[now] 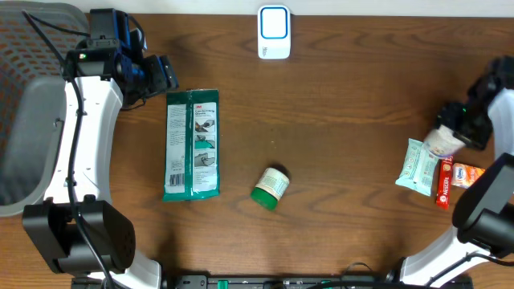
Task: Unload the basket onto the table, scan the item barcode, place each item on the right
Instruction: 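Carry the cotton-swab tub right toward the packs at the right edge, then lower the tub beside the wipe pack and open the right gripper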
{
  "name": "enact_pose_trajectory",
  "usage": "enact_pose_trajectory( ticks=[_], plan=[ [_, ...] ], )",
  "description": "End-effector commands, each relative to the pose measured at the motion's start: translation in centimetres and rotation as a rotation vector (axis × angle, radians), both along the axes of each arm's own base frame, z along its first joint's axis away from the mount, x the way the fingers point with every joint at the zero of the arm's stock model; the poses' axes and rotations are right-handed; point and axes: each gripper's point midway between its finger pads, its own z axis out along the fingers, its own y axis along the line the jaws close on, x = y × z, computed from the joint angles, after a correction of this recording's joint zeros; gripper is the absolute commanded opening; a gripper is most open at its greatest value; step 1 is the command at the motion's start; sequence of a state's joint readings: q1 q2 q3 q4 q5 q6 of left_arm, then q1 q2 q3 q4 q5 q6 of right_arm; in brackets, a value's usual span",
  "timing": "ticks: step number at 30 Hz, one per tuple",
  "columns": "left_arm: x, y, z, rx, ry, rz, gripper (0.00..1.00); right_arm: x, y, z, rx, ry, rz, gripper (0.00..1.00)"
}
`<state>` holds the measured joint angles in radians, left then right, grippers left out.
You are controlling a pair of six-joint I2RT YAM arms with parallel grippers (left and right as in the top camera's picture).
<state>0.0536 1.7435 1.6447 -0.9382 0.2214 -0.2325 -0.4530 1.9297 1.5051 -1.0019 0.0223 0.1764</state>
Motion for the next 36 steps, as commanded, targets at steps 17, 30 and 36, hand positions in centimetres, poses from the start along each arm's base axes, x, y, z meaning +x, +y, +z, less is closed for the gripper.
enact_pose_trajectory(
  ticks=[17,30,36],
  plan=[
    [0.0,0.3,-0.3,0.009,0.010,0.006,0.81,2.3,-0.9,2.9,0.094,-0.144,-0.007,0.99],
    [-0.1,0.3,-0.3,0.009,0.010,0.006,0.81,-1.2,4.8,5.3,0.380,-0.021,-0.003,0.29],
    [0.0,0.3,-0.3,0.009,0.010,0.006,0.81,-4.4,6.3,1.2,0.415,0.110,-0.022,0.01]
  ],
)
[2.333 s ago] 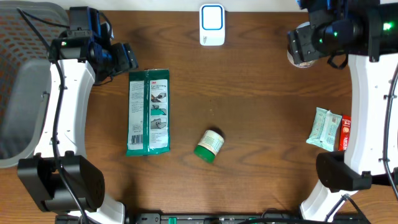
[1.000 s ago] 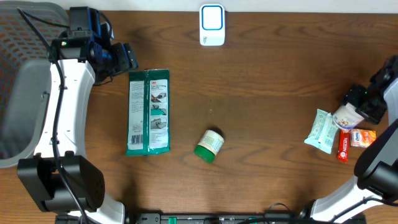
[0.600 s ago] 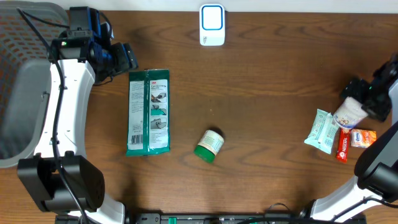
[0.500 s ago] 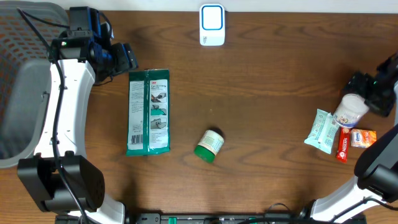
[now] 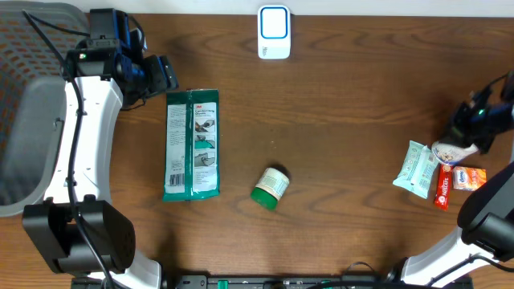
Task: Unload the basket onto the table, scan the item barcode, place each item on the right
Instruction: 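Lower the tub beside the wipe pack and open the right gripper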
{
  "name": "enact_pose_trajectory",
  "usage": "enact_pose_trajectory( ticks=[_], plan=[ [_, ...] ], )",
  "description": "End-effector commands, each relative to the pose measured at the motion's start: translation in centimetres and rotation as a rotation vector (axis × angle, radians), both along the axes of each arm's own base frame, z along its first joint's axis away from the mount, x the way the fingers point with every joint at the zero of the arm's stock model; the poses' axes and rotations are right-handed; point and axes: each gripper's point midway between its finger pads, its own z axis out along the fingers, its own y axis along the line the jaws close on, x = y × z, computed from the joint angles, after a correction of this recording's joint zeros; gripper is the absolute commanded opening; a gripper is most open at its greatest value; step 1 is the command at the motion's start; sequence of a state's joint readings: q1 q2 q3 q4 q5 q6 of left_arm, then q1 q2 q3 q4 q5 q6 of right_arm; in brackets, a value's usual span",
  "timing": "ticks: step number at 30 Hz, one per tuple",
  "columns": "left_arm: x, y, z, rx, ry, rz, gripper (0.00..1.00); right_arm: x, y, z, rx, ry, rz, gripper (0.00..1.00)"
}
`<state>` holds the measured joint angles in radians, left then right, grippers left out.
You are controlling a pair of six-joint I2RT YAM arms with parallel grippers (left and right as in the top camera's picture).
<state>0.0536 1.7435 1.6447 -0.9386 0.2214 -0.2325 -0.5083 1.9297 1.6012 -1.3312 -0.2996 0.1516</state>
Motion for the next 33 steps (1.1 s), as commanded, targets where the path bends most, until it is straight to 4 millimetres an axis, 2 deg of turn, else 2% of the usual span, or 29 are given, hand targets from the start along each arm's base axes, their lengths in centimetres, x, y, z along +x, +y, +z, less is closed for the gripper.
enact_pose_trajectory(
  ticks=[1,5,8,11,17,23,30,33],
  plan=[
    [0.0,0.3,-0.3,0.009,0.010,0.006,0.81,-2.1,0.8,-2.6,0.014,0.086,-0.002,0.01],
    [0.0,0.3,-0.3,0.009,0.009,0.005,0.81,-4.9,-0.7,-5.1,-0.106,0.229,-0.070,0.01],
    [0.0,0.3,-0.3,0.009,0.009,0.006,0.81,-5.2,-1.8,-5.4,-0.176,0.249,-0.079,0.01],
    [0.0,0.3,-0.3,0.009,0.010,0.006,0.81,-4.4,-2.1,-5.6,-0.192,0.212,-0.067,0.01],
    [0.0,0.3,-0.3,0.009,0.009,0.006,0.81,-1.4,-3.7,-5.9,-0.253,0.084,-0.048,0.01],
    [0.0,0.3,-0.3,0.009,0.010,0.006,0.81,0.4,-4.6,-5.9,-0.291,0.004,-0.025,0.01],
    [0.0,0.3,-0.3,0.009,0.010,0.006,0.81,2.0,-2.7,-5.6,-0.196,-0.088,0.043,0.01],
    [0.0,0.3,-0.3,0.009,0.009,0.006,0.81,2.9,-1.2,-4.6,-0.133,-0.136,0.097,0.01]
  ],
)
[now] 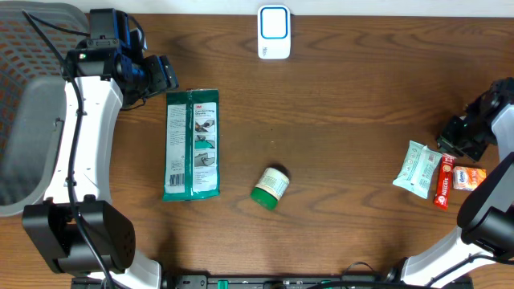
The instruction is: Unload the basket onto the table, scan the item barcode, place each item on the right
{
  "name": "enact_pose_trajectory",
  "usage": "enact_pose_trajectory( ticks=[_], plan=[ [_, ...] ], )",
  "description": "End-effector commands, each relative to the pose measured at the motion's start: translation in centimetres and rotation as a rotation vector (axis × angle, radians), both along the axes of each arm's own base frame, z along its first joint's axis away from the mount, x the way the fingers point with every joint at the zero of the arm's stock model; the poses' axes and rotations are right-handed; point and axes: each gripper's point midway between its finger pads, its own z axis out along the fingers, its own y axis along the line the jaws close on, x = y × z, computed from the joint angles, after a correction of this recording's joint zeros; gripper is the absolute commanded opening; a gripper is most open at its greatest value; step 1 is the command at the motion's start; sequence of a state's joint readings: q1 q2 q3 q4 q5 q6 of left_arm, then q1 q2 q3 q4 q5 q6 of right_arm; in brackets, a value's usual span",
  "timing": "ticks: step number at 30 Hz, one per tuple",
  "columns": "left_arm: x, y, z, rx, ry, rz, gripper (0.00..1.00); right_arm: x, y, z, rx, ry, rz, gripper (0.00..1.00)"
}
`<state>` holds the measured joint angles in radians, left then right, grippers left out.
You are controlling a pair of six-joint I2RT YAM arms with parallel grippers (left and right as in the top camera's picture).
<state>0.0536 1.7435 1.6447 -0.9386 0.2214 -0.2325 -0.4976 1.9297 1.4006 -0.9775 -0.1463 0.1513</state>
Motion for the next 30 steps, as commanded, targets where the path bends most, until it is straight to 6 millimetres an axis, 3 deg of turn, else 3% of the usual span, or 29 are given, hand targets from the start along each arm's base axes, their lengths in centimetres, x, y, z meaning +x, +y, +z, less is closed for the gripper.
enact_pose_trajectory(
  ticks=[1,7,10,12,18,21,26,27,29,30],
  plan=[
    [0.0,0.3,-0.3,0.009,0.009,0.005,0.81,1.7,2.6,1.5,0.087,-0.074,0.114,0.01],
    [0.0,0.3,-0.3,0.009,0.010,0.006,0.81,2.3,7.4,3.5,0.097,-0.071,0.248,0.01],
    [0.0,0.3,-0.3,0.009,0.009,0.006,0.81,1.7,10.6,3.1,0.108,-0.017,0.330,0.01],
    [0.0,0.3,-0.3,0.009,0.010,0.006,0.81,0.7,11.6,2.1,0.062,0.041,0.379,0.01],
    [0.0,0.3,-0.3,0.009,0.009,0.006,0.81,-3.0,9.9,-1.4,-0.282,0.258,0.360,0.01],
    [0.0,0.3,-0.3,0.009,0.009,0.006,0.81,-4.0,9.5,-1.7,-0.340,0.305,0.387,0.01],
    [0.0,0.3,-0.3,0.009,0.010,0.006,0.81,-4.3,8.9,-1.7,-0.342,0.316,0.374,0.13],
    [0.0,0.3,-0.3,0.009,0.010,0.005,0.81,-4.4,8.8,-1.7,-0.341,0.317,0.369,0.13],
    [0.0,0.3,-0.3,0.009,0.009,0.005,0.81,-4.3,8.5,-1.7,-0.340,0.316,0.360,0.01],
    [0.0,0.3,-0.3,0.009,0.010,0.006,0.81,-4.3,8.5,-1.7,-0.341,0.312,0.356,0.01]
  ],
)
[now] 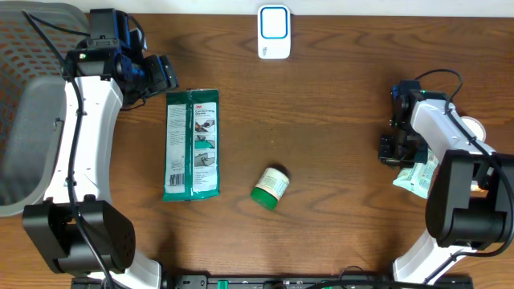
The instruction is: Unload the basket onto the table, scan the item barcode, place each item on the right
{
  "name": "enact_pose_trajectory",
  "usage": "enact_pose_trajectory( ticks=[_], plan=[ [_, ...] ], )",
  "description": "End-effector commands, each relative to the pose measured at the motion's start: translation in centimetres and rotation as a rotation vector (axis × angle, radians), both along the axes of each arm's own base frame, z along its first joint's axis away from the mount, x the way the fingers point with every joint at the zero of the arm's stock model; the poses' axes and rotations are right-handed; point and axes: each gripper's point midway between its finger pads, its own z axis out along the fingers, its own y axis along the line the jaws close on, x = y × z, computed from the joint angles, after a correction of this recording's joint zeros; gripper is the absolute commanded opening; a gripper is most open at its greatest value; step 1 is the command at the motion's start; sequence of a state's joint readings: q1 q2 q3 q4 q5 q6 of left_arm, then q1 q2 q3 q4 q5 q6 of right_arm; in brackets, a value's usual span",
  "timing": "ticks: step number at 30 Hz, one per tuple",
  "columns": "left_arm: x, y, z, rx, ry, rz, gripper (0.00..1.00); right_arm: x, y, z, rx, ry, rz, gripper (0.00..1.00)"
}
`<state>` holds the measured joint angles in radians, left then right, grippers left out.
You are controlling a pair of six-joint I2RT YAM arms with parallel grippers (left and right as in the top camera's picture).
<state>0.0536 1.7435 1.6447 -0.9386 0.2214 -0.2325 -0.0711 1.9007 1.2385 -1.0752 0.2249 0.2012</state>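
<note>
The white scanner with a blue face (274,32) stands at the back middle of the table. A long green wipes pack (191,144) lies left of centre, and a small green-lidded jar (270,188) lies on its side near the middle. My left gripper (165,74) hovers just beyond the pack's top left corner, open and holding nothing. My right gripper (390,151) points down at the table by the left edge of a pale green pouch (417,175). Its fingers are too dark to read.
The right arm covers most of the pile of small packets at the right edge; only an orange bit (483,181) shows. A grey mesh chair (32,104) sits beyond the table's left side.
My right gripper has moved left, from beside the packets at the right edge to the pale pouch's left edge. The arm now hides the red and orange packets. The left arm is unchanged.
My right gripper was first over the pale pouch at the right edge with something white under it, and was still there a moment later. Then it stood further right with no white thing showing. Now it is left of the pouch. Pack, jar, scanner and left arm never moved.
</note>
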Motion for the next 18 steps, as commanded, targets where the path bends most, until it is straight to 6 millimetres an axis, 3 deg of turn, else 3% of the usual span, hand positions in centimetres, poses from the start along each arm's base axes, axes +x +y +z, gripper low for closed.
enact_pose_trajectory(
  ticks=[1,18],
  plan=[
    [0.0,0.3,-0.3,0.009,0.010,0.006,0.81,0.3,-1.1,0.6,-0.039,-0.029,-0.024,0.01],
    [0.0,0.3,-0.3,0.009,0.009,0.006,0.81,-0.3,0.8,-1.2,0.062,-0.033,-0.038,0.01]
  ],
)
